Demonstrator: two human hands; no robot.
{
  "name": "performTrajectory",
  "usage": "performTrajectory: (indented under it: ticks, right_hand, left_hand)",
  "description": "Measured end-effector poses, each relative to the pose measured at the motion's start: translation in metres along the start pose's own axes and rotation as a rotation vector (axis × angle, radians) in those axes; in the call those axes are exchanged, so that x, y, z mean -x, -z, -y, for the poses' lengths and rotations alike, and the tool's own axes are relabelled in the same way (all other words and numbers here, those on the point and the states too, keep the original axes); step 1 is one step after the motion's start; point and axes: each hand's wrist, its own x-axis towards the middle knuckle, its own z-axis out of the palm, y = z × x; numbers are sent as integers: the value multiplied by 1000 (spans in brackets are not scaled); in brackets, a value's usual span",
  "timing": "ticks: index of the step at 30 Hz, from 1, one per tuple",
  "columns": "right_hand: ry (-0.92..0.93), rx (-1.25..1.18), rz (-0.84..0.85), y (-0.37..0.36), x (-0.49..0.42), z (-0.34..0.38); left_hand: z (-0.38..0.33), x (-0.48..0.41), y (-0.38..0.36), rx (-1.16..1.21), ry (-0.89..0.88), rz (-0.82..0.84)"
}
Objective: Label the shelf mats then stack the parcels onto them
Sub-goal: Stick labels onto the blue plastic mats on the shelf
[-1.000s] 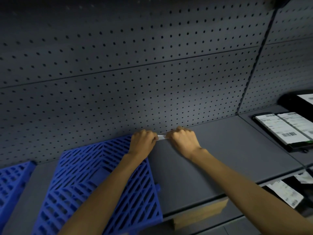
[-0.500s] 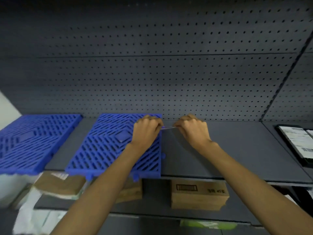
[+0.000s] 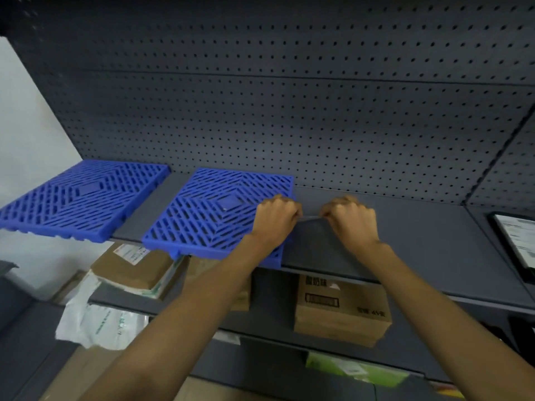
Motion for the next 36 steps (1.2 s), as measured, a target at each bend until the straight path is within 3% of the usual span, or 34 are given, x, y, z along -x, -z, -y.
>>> performTrajectory:
  ticks: [6,17,22,36]
  right_hand:
    - [-26,52,80,1,10,-12]
    - [-3,86,-28,26,-21,35]
    - [61,2,-83,31,-45,122]
    - [385,-216,-155,18,-101,460]
  left_hand:
    - [-14,-9,-12,-10,-41,63]
    - [39,-14,21,39,-23,-32]
    - [123,18,51,-17,11,-65]
    - [415,171,159,-164,305,-78]
